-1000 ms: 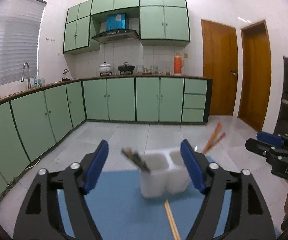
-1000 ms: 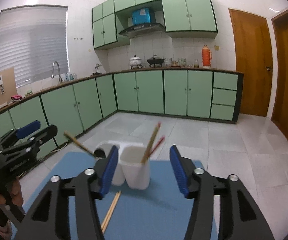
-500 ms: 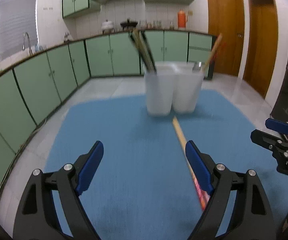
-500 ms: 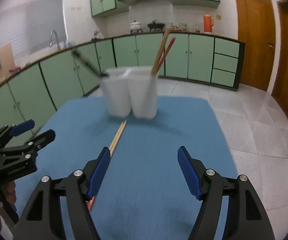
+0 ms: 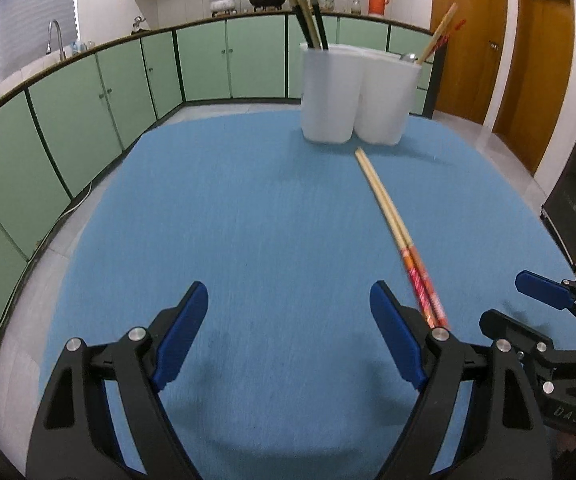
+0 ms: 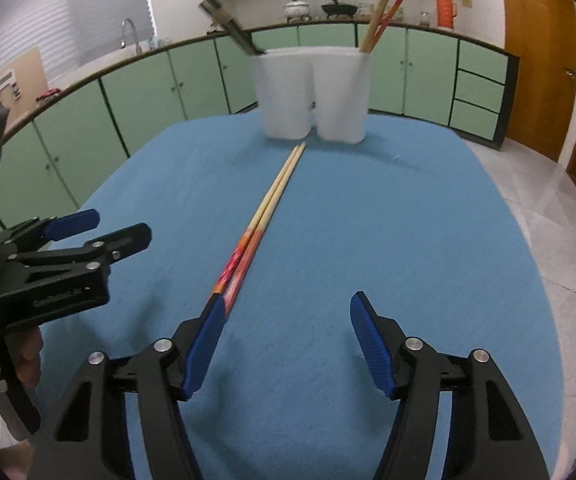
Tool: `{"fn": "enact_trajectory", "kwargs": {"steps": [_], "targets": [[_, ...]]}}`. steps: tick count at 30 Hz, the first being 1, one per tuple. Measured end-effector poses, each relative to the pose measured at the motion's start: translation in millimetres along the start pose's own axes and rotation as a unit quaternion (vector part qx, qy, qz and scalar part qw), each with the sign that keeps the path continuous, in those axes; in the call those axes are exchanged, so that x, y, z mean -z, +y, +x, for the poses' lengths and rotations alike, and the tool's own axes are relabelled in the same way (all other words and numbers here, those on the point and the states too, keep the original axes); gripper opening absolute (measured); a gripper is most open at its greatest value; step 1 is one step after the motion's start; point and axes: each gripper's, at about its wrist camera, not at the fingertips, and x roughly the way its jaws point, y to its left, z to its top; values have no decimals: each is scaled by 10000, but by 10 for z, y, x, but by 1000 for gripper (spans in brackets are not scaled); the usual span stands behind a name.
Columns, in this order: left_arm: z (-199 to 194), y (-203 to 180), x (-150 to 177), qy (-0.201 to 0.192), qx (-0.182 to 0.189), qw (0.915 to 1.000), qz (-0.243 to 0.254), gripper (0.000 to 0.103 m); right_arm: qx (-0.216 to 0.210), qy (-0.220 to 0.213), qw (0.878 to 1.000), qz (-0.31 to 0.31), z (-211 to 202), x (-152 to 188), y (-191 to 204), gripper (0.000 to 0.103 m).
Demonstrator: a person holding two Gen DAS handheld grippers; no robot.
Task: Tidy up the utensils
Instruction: 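Move both tools back over the two red-patterned chopsticks, then bring the right tool's fingers down onto a red-patterned chopstick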
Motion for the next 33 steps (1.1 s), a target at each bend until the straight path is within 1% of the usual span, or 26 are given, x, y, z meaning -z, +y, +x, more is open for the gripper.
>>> {"fn": "enact_trajectory", "kwargs": {"steps": [2, 9, 10, 12, 16, 19, 24, 26, 29, 33], "targets": [[-2, 39, 30, 41, -39, 10000, -21, 81, -61, 43, 10000, -14, 23, 17, 36, 60], [-32, 261, 40, 52, -163, 9995, -249, 81, -111, 152, 9997, -139, 103, 58, 162, 47], [-36, 287, 42, 50, -173, 9995, -274, 81, -88, 171, 9997, -165, 118, 57, 181, 46], [-38, 324, 43, 46, -191, 9993, -310, 81, -41, 205, 9996, -201, 152, 52, 201, 41], [-36, 378, 48, 51, -193, 9991, -374, 81, 29, 229, 9994, -248, 199, 57, 252, 38], [-34, 391, 46, 61, -174, 9990, -416, 81, 96, 234, 9992, -295, 220, 51, 288, 33], [-30, 363, 39, 59, -140, 9991, -405, 81, 249, 246, 9990, -291, 241, 31, 269, 13], [-36, 356, 33, 59, -131, 9992, -386, 81, 251, 255, 9991, -210, 233, 31, 223, 9], [-39, 331, 19, 50, -120, 9992, -375, 81, 233, 253, 9994, -42, 217, 37, 132, 9], [-33, 296, 14, 58, -98, 9993, -343, 81, -107, 235, 9994, 234, 170, 63, 9, 10]]}}
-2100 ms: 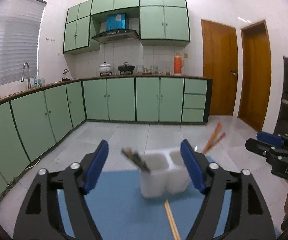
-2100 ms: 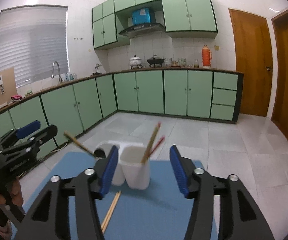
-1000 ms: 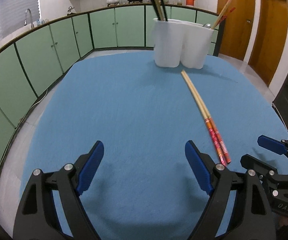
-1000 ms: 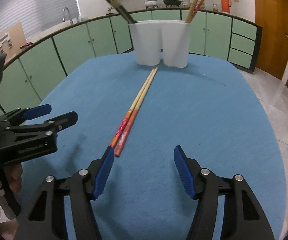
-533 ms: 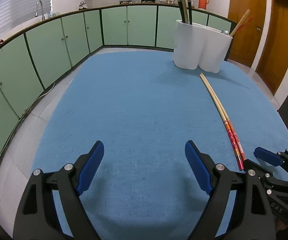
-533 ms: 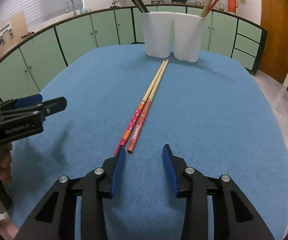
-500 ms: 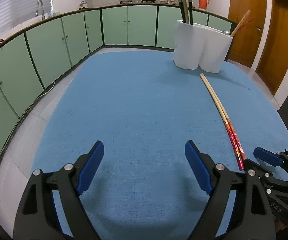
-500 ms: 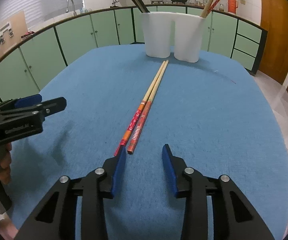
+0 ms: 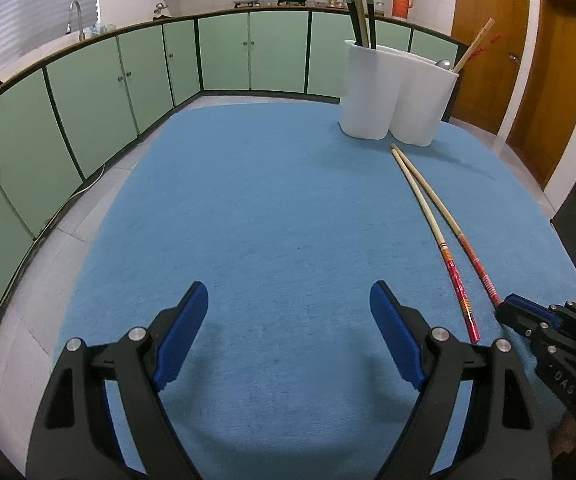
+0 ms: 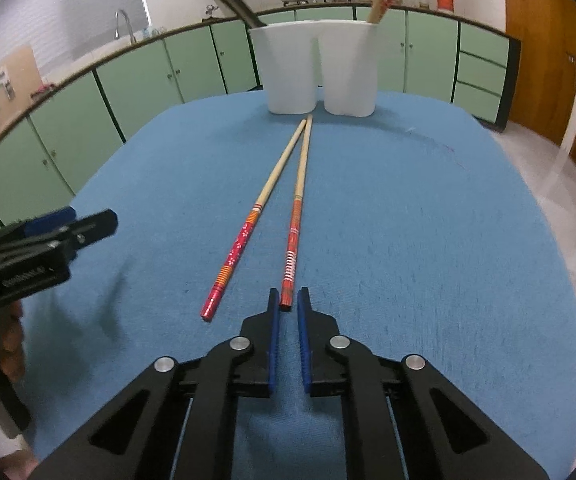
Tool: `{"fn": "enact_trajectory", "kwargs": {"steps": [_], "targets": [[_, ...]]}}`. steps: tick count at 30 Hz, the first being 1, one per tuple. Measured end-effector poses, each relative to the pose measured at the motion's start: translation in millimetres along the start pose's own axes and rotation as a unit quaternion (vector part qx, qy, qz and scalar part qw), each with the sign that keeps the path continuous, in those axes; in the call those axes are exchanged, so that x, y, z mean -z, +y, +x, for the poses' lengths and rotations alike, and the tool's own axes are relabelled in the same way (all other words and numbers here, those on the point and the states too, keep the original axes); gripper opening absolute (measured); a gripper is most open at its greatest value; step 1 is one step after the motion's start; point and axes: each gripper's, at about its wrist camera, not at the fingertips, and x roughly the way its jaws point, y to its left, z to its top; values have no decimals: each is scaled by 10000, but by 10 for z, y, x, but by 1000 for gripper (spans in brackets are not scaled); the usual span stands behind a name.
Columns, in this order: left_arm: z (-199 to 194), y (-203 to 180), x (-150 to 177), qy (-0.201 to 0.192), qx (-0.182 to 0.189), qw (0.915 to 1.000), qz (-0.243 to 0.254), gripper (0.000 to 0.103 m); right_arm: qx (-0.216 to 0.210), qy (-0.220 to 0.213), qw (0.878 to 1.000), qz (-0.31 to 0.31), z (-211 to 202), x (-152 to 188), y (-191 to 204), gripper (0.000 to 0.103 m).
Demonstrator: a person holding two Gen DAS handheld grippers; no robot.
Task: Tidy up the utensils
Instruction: 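Bring the right tool's fingers down onto a red-patterned chopstick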
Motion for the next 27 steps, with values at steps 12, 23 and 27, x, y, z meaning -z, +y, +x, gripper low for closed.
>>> {"fn": "enact_trajectory", "kwargs": {"steps": [12, 23, 27], "targets": [[12, -29, 6, 11, 62, 10000, 8, 81, -163, 0, 9999, 34, 15, 14, 11, 16], [57, -44, 16, 45, 114, 9999, -11, 81, -25, -7, 10000, -2, 34, -1, 79, 17], [50, -65, 13, 47, 146, 9999, -3, 81, 166, 19, 9998, -92, 57, -17, 123, 11]]}}
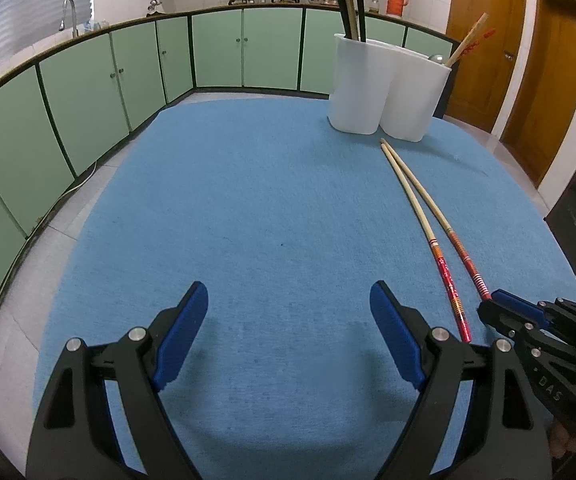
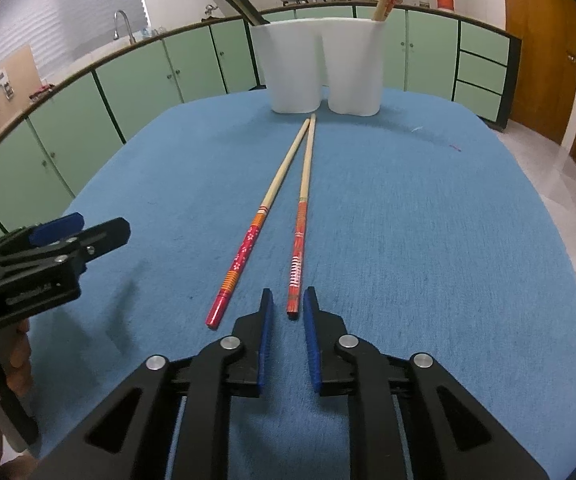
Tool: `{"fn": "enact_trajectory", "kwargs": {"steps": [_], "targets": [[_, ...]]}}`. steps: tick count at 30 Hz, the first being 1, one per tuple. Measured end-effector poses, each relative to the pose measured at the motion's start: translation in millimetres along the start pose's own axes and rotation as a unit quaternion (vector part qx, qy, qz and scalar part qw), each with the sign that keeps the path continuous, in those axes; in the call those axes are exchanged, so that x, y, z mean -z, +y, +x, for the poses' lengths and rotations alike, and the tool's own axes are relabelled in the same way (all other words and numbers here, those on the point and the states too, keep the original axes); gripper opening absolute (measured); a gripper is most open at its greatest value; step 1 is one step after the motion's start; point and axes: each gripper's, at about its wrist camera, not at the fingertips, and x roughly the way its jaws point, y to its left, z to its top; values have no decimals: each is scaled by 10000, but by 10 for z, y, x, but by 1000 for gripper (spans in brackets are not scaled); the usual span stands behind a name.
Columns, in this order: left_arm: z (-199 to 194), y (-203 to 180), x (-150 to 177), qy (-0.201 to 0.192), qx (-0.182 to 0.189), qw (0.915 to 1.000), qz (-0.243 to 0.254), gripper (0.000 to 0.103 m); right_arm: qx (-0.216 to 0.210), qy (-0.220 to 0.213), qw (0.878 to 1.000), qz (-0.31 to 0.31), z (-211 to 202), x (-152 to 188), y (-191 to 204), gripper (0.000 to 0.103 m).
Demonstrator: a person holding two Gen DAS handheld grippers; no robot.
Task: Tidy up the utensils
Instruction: 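Bring the right tool's fingers down onto a red-patterned chopstick, then close the right tool on the red-patterned chopstick while the left grasps the other one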
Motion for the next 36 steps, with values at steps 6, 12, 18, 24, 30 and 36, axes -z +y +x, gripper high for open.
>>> {"fn": "enact_trajectory", "kwargs": {"steps": [6, 12, 18, 24, 30, 36], "targets": [[-26, -130, -5, -2, 116, 9999, 102, 81, 48, -26, 9998, 188, -35, 17, -112, 6], [-65, -363, 28, 22, 404, 9990, 200, 80, 276, -121, 9984, 481, -171, 99, -366, 5], [-40, -671, 119, 175, 700, 9966, 389, 75, 442, -198, 9963, 715, -304, 183, -622, 5], [64, -891, 208, 404, 774, 9949, 495, 57, 415, -259, 9951, 857, -341, 191, -746, 5], [91, -992, 209, 395, 718, 9949, 592, 38, 364, -280, 9948, 908, -334, 200, -789, 5], [106, -1079, 222, 339, 646, 9952, 659, 12, 350, -332, 9944, 944, -370, 209, -821, 5]]}}
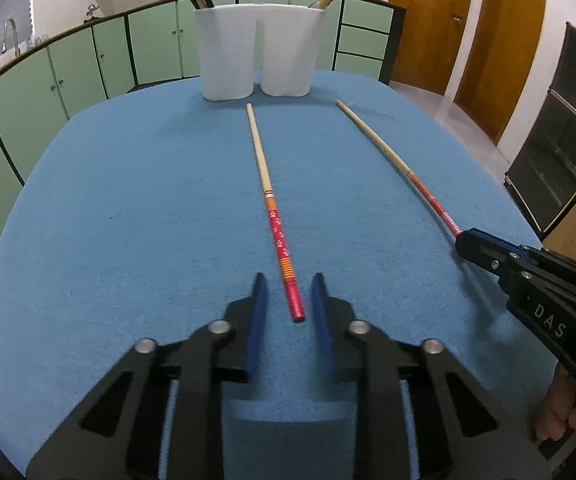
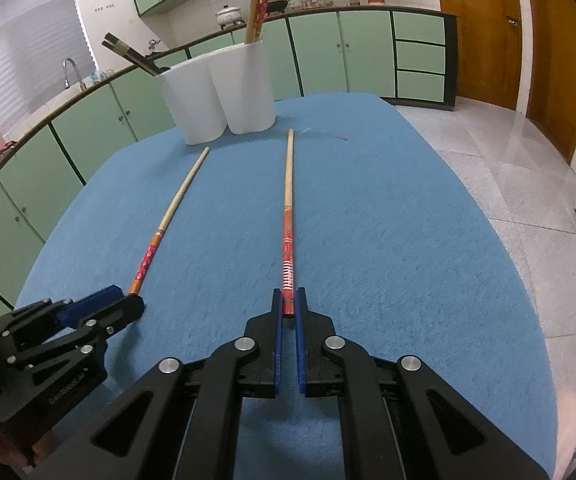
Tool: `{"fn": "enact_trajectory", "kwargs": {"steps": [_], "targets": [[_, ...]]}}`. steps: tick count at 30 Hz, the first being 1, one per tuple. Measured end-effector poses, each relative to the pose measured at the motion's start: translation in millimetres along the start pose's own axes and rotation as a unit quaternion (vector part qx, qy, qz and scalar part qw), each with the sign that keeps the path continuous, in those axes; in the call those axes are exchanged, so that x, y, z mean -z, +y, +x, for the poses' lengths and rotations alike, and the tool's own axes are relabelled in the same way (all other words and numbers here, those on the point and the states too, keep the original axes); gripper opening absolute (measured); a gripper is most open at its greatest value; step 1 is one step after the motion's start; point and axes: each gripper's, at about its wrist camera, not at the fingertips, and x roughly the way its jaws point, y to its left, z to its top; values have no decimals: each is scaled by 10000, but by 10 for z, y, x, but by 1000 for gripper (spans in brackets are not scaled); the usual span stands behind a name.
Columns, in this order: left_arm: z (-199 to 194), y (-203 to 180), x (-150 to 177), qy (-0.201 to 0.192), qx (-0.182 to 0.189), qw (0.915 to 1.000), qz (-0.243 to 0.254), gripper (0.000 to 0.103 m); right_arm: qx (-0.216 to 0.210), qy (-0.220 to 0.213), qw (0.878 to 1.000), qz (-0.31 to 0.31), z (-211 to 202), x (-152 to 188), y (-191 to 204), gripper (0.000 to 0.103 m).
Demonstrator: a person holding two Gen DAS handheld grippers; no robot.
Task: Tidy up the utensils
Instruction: 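Close the right tool on the red-patterned chopstick while the left grasps the other one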
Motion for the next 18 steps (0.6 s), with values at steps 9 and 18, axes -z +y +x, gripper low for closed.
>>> {"fn": "enact_trajectory", "kwargs": {"steps": [9, 18], "targets": [[-104, 31, -56, -40, -80, 10000, 15, 5, 50, -164, 9998, -103, -92, -47, 4, 5], [-696, 73, -365, -772, -208, 9965, 251, 5, 98, -765, 9962, -412, -454, -298, 85, 5]]}}
